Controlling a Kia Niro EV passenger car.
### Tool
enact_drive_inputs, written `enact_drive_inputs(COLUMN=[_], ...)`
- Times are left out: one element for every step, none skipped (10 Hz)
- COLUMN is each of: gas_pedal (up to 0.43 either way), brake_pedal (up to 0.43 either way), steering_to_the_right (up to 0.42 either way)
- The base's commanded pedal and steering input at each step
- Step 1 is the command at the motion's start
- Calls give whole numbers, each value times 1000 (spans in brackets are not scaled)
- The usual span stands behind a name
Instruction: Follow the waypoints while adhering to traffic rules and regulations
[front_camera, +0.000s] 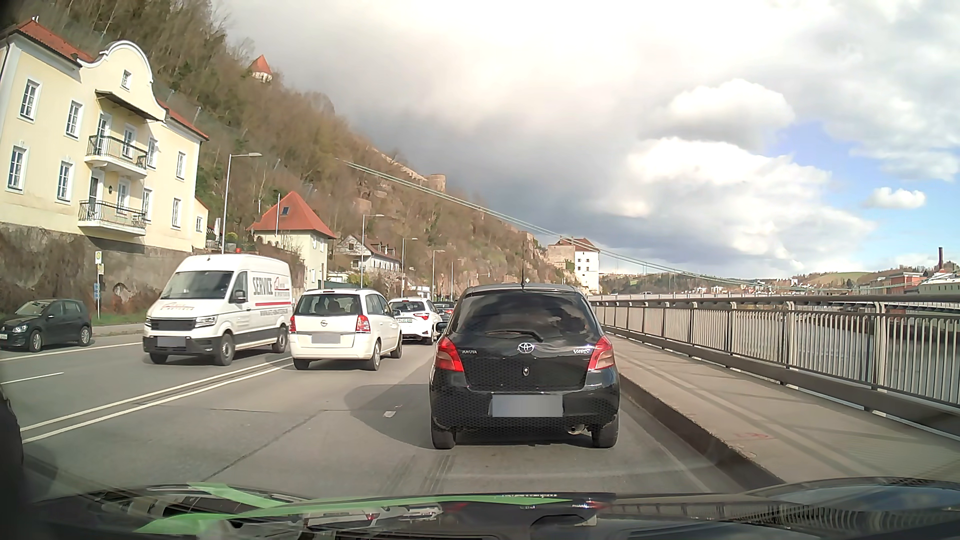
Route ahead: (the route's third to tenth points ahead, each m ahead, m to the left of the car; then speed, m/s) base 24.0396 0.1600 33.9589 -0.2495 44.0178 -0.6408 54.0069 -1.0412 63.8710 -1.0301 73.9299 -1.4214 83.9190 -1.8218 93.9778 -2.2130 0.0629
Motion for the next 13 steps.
enact_drive_inputs(gas_pedal=[0,0,0,0,0,0,0,0,0,0,0,0,28], brake_pedal=[0,0,0,0,0,0,0,0,0,0,0,0,0], steering_to_the_right=[0,0,0,0,0,-1,-1,-1,-1,0,2,7,11])
